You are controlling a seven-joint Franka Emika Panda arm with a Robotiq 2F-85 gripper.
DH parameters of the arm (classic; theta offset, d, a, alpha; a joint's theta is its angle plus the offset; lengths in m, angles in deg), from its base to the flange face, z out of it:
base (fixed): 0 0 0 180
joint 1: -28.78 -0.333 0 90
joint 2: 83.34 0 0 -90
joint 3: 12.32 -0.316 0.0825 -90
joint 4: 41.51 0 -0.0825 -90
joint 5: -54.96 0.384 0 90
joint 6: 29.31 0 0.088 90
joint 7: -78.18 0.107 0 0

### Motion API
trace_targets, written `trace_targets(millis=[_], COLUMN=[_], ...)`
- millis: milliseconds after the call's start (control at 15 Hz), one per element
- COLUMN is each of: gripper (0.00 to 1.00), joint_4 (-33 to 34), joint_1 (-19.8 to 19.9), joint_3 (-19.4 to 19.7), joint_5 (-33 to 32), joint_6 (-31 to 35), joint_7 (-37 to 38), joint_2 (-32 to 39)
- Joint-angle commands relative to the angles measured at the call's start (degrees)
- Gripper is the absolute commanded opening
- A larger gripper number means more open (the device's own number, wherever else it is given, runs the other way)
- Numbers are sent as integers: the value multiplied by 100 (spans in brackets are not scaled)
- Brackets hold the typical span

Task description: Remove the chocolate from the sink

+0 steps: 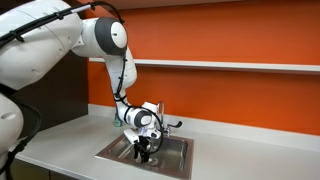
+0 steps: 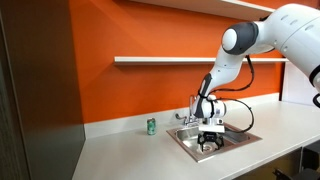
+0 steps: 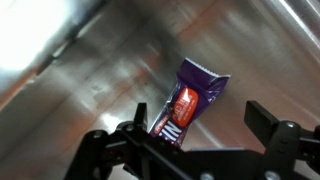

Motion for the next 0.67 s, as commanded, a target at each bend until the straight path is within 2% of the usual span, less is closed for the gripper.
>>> trace_targets(millis=[0, 600], gripper=[100, 100], joint_4=[37, 153], joint_1=[-11, -35], joint_3=[68, 193], joint_5=[112, 137], joint_6=[-122, -161], joint_7=[285, 708], joint_2=[-8, 97])
